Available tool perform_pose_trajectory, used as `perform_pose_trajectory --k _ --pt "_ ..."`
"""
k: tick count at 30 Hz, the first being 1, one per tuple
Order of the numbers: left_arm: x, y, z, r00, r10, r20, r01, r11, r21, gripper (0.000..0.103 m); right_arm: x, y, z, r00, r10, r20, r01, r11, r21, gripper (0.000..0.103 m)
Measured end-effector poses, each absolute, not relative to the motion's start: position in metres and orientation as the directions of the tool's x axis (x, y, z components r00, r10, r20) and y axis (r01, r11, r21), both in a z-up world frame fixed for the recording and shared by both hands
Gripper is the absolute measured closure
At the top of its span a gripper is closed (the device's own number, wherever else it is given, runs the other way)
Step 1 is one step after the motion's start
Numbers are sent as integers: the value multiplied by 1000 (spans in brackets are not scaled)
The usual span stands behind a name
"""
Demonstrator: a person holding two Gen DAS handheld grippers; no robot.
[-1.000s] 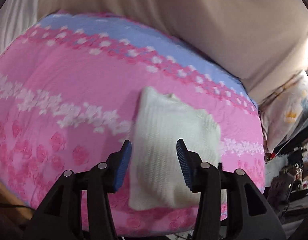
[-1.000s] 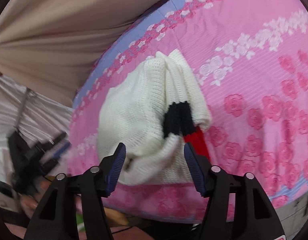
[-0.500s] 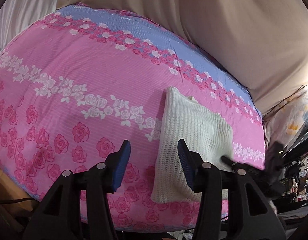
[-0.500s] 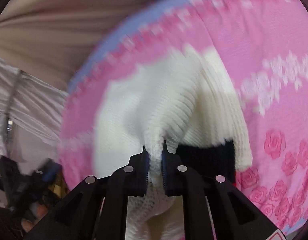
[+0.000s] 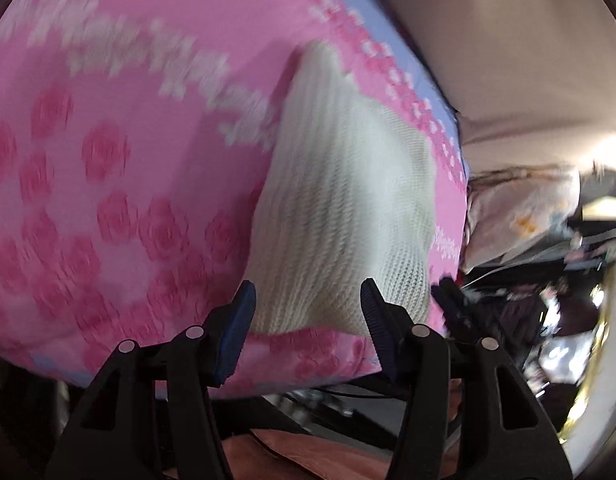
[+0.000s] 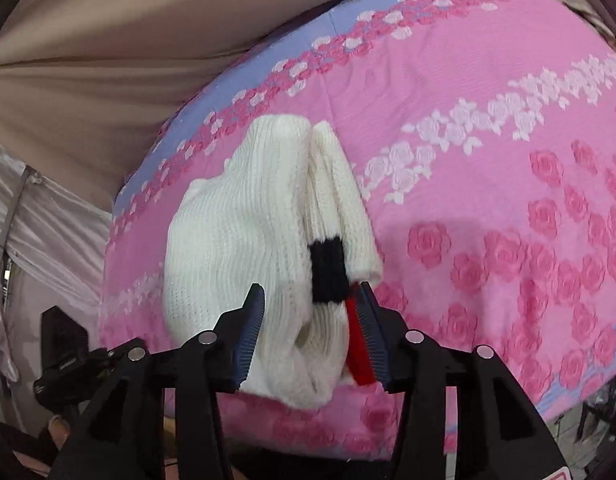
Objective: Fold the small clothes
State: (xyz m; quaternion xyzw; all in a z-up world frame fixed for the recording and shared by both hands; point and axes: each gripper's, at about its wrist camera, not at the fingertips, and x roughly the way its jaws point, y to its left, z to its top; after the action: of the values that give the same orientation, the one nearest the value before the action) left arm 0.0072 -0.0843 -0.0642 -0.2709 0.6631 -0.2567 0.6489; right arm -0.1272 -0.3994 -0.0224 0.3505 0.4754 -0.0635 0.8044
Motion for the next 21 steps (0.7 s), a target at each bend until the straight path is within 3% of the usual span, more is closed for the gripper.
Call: perform_pose_trajectory --k 3,6,8,9,10,15,17,21 --pt "1 -92 -79 -42 -705 -708 -67 709 -702 51 -136 -389 -44 486 300 -821 461 709 533 48" --pt "0 -105 -88 -47 -703 -710 -82 711 -699 50 -129 -377 -60 473 333 -816 459 697 551 48" --pt "3 -114 -95 -32 -680 -732 -73 732 -677 52 -121 -369 -64 476 344 -809 442 702 558 65" --pt "6 -117 -96 -25 -673 -740 -60 740 -670 71 -113 -366 -64 468 349 -812 432 711 555 88" --pt "10 -120 -96 -19 -663 -749 -43 749 -662 85 -105 -363 -61 467 345 -814 423 722 548 88" --pt "21 -93 -30 108 -672 -733 41 740 -672 97 -94 -344 20 603 363 -710 254 756 603 90" --pt "21 -75 -7 121 -671 -731 55 740 -670 96 -101 -339 35 616 349 -706 238 772 589 90" --pt "19 -73 -26 119 -516 -848 101 856 -507 98 -113 -347 -41 435 184 -881 383 848 366 89"
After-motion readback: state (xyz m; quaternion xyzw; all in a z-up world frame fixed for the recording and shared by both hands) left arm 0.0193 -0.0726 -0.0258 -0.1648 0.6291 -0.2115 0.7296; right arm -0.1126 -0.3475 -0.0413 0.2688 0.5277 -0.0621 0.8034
